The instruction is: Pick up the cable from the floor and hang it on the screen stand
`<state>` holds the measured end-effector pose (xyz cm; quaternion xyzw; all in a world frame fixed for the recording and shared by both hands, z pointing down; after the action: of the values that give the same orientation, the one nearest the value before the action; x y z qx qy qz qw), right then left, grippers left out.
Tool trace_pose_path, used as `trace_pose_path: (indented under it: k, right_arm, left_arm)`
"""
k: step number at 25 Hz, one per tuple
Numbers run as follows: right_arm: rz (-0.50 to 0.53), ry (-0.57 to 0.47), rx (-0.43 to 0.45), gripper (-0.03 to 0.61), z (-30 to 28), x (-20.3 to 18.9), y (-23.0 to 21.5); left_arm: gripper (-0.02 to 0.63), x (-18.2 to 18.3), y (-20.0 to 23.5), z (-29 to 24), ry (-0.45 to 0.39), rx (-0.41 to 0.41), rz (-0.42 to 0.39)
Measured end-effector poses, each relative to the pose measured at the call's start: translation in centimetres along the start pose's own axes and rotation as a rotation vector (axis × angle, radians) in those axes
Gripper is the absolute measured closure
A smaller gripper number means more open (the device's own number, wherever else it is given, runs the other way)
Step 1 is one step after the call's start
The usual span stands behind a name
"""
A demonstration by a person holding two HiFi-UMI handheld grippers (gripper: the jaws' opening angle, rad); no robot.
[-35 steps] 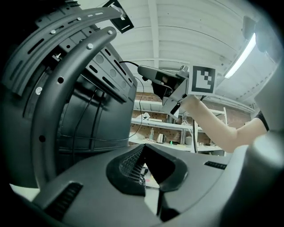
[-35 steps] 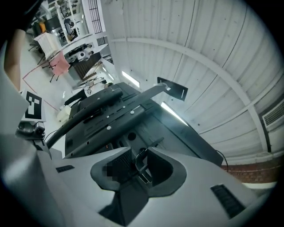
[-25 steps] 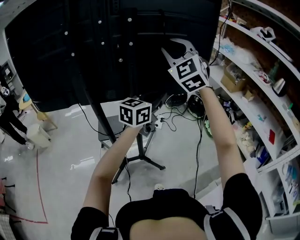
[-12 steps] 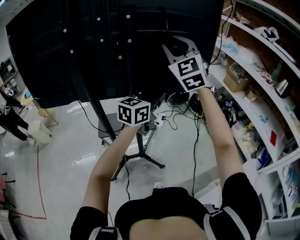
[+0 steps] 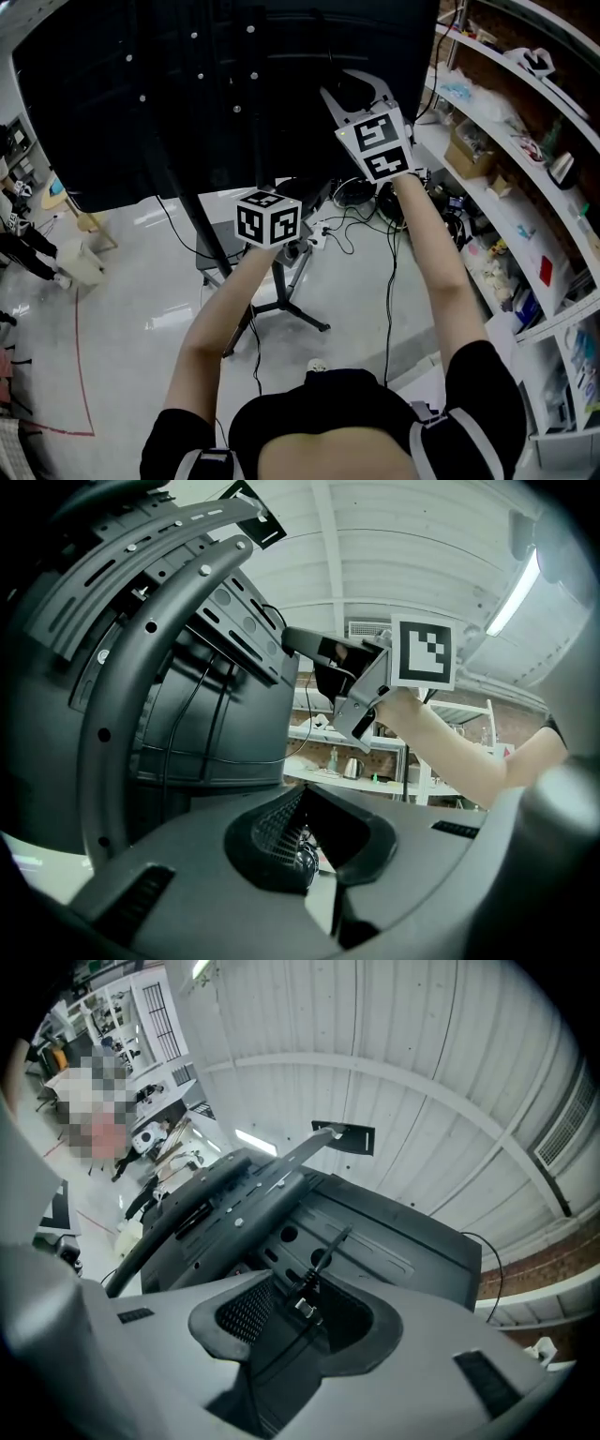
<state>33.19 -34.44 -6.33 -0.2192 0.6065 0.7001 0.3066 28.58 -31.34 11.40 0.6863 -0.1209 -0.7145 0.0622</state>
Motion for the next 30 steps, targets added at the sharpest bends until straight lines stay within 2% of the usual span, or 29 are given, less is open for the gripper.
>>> trace_pose_path:
  k: [6,17,21,30]
  right_arm:
    - [-0.034,-0.028,-0.043,0.425,1.9,0.6,0.2]
    - [-0.123,0.034,0.023,0.425,5.9,-1.0,5.9]
    - [-0.202,0.052,0.036,0.425,8.3,-2.1,8.1]
    - [-0.473,0.11,0.045,0.428,15.4,-5.0,15.0]
  left_arm:
    - [0.607,0.1,-0.9,1.1,-0.015,0.011,-0.006]
    - [0.607,-1.9,-3.8,4.0,-0.001,0.019,-0.001]
    - [0.607,-3.0,-4.8,5.4,0.001,0.029,0.005]
    - [0.607,-6.6,-5.8,9.2,0.014,0.072,0.012]
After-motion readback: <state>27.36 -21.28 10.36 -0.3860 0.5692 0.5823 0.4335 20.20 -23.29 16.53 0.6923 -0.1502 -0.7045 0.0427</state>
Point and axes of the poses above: the fingertips, and each gripper's own axes: z backward along the fingers, y to its left, x out of its top, the point moved 3 cm from there along z, backward along the fingers, and after that the axes turned 4 degrees about z, right-handed, at the moved point
